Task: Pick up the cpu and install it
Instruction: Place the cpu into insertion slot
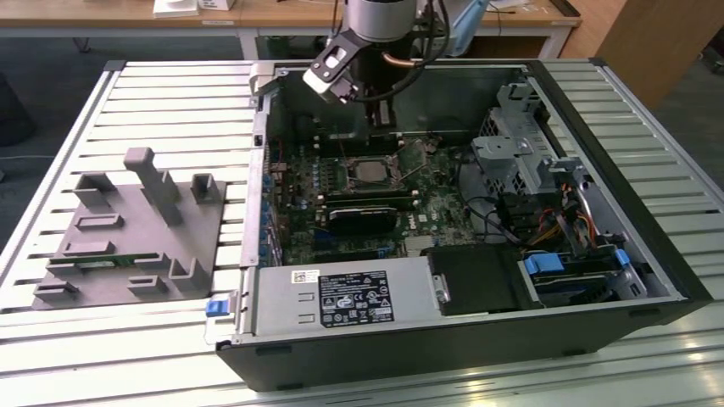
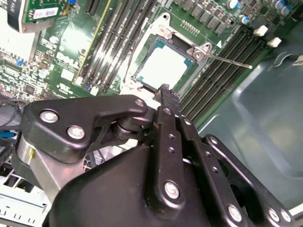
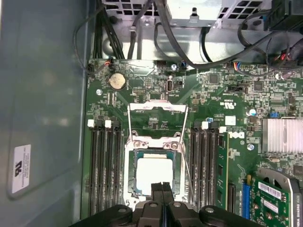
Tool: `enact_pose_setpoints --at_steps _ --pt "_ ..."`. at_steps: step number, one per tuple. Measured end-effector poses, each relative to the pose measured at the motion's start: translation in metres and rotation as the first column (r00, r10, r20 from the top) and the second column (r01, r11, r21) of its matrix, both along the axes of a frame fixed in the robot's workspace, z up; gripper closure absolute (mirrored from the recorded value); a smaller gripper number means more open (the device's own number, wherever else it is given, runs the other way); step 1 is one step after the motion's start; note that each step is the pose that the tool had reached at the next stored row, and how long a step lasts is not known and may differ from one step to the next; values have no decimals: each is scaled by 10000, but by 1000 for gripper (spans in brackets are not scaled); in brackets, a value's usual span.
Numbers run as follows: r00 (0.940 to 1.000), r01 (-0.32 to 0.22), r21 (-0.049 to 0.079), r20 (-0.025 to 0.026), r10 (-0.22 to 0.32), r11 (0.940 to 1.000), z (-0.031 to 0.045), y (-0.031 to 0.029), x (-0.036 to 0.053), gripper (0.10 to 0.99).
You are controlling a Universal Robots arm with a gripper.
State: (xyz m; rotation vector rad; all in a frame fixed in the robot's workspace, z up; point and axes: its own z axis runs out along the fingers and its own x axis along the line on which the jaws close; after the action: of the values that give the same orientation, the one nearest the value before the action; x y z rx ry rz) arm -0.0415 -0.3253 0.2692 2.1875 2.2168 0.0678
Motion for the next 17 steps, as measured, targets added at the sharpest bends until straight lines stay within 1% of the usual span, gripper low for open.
enact_pose_setpoints --at_steps 4,8,10,14,17 --pt "10000 1 -1 -5 -1 10000 0 -4 12 980" --pt "10000 1 -1 -53 -1 10000 0 -4 60 980" --pt "10000 0 0 -67 0 10000 -1 -4 80 980" --pt "9999 2 0 -106 -2 10000 -1 -4 162 980" --pt "9999 0 0 -113 0 10000 -1 -4 216 980"
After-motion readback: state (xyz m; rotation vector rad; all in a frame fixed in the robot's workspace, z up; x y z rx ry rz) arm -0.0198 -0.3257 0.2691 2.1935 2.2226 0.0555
